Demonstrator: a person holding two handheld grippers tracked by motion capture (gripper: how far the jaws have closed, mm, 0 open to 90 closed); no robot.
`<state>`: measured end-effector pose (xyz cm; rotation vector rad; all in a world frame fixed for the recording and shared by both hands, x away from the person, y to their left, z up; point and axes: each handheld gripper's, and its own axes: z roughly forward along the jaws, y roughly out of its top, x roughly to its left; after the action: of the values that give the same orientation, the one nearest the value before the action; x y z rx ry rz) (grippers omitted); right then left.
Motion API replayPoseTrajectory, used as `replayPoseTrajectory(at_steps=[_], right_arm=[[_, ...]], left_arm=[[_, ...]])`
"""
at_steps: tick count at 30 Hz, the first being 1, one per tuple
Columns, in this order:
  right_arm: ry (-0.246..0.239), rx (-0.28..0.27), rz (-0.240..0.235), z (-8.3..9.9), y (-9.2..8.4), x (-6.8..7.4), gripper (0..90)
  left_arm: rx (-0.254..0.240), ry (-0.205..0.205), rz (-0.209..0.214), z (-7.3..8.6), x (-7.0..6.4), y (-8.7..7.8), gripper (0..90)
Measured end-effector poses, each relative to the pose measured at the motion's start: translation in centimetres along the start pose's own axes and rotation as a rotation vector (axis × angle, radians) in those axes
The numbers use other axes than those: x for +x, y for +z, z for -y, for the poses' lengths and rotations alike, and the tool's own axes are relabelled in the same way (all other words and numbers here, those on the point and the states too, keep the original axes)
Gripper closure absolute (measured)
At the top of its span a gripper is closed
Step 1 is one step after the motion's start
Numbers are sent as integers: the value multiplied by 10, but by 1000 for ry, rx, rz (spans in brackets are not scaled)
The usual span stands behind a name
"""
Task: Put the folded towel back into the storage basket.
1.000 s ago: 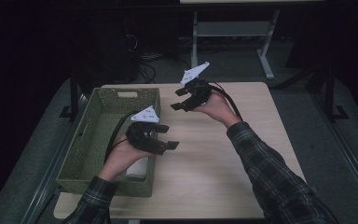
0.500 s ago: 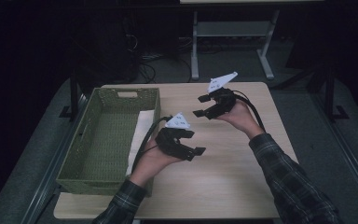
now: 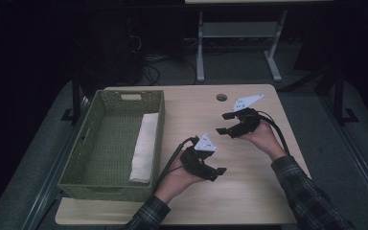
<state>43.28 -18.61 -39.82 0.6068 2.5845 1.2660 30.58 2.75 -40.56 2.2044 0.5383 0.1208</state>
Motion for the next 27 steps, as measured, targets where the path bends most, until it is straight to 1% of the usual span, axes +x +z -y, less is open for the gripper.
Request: replayPoseTrajectory(at_steps=[1,4,6,10,12,13,14,16,17,19,21,22,23,24,26,27], right_arm=[[13,3,3,6,0,1,286],[27,25,8,21,1,3,276],[45,37,8,29,2,4,273],[69,61,11,48,5,8,257],[74,69,19,57,7,10,248],[85,76,19,61,7,11,245],[86,81,22,65,9,11,241],[97,90,28,71,10,14,231],[93,93,33,75,12,15,228],[99,102,38,81,15,17,219],[98,115,46,87,19,18,203],[95,108,59,89,19,20,201],[94,95,60,90,19,20,203],[95,97,61,90,19,20,203],[94,89,62,91,19,20,202],[102,88,65,91,19,21,202]], left_arm=[[0,0,-1,3,1,3,253],[13,0,-12,13,3,12,240],[24,2,-21,18,4,17,228],[52,23,-44,29,6,28,201],[64,33,-48,33,6,32,195],[65,24,-44,35,6,35,190],[73,34,-43,36,6,36,185],[77,37,-48,41,6,40,180],[76,41,-50,42,6,42,178],[66,27,-46,46,7,44,178],[71,32,-44,48,9,44,178],[66,22,-44,50,9,46,175],[70,27,-41,52,10,47,172],[65,40,-43,53,11,47,162],[64,42,-43,53,11,47,161],[64,46,-45,54,10,47,158]])
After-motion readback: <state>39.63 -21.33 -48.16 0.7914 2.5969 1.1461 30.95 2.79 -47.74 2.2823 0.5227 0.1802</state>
